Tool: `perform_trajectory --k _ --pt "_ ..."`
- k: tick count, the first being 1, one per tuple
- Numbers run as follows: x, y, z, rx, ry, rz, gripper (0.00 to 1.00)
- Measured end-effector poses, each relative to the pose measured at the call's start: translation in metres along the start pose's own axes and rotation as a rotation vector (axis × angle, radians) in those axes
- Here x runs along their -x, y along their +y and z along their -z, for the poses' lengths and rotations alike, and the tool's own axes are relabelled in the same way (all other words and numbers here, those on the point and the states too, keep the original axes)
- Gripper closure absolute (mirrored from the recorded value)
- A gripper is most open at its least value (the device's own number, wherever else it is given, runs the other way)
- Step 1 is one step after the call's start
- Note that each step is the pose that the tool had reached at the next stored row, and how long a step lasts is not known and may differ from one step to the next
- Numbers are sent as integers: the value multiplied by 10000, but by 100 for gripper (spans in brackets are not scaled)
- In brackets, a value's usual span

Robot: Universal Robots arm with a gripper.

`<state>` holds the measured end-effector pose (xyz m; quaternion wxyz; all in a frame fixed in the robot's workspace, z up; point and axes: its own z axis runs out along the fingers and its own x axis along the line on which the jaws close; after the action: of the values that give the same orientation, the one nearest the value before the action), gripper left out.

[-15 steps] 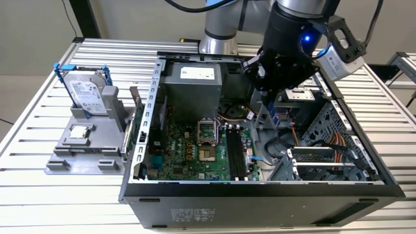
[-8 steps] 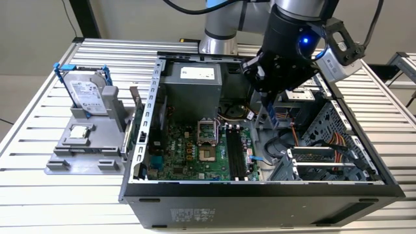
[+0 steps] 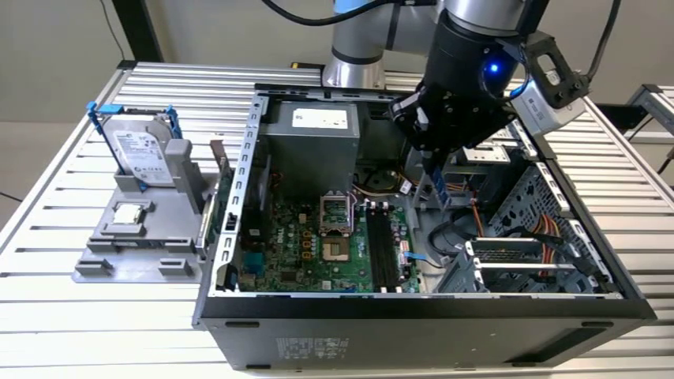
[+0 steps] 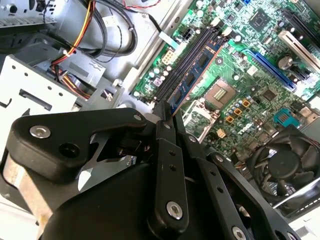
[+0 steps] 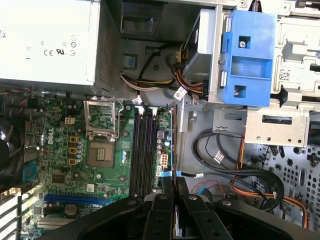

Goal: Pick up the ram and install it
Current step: 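Insert the ram into the slot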

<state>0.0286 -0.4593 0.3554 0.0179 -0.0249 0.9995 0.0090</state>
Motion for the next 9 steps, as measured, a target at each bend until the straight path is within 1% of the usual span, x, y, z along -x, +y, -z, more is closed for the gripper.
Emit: perform_trajectory --k 9 --pt "-1 0 -30 1 0 0 100"
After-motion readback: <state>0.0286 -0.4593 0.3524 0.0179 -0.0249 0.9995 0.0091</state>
